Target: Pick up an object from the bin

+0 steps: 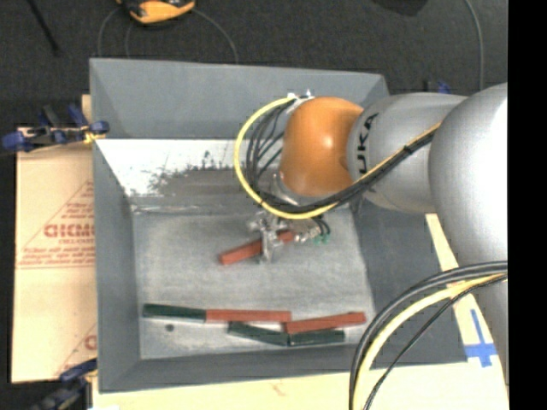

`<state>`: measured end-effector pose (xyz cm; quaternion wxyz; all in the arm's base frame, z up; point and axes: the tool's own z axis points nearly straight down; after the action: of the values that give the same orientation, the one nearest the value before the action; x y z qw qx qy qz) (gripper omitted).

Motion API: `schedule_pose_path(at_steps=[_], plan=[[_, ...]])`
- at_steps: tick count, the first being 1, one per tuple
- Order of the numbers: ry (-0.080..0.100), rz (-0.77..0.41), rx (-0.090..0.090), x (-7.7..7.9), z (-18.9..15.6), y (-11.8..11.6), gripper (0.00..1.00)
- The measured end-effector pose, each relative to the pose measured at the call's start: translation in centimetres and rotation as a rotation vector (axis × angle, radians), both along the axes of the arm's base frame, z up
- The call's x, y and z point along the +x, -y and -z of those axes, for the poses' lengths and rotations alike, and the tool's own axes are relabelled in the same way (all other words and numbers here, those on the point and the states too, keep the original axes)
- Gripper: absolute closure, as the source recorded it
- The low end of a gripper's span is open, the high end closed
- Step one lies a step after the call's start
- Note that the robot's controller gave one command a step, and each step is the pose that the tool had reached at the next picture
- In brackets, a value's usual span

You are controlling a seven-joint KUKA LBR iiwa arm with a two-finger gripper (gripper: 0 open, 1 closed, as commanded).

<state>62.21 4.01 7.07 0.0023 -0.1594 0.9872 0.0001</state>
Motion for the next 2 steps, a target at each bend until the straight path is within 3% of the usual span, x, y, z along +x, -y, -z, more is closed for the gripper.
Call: schedule_pose_path(at_steps=[2], plan=[[-0.003, 0.002, 0.000, -0.1, -1.5, 0.0, 1.00]])
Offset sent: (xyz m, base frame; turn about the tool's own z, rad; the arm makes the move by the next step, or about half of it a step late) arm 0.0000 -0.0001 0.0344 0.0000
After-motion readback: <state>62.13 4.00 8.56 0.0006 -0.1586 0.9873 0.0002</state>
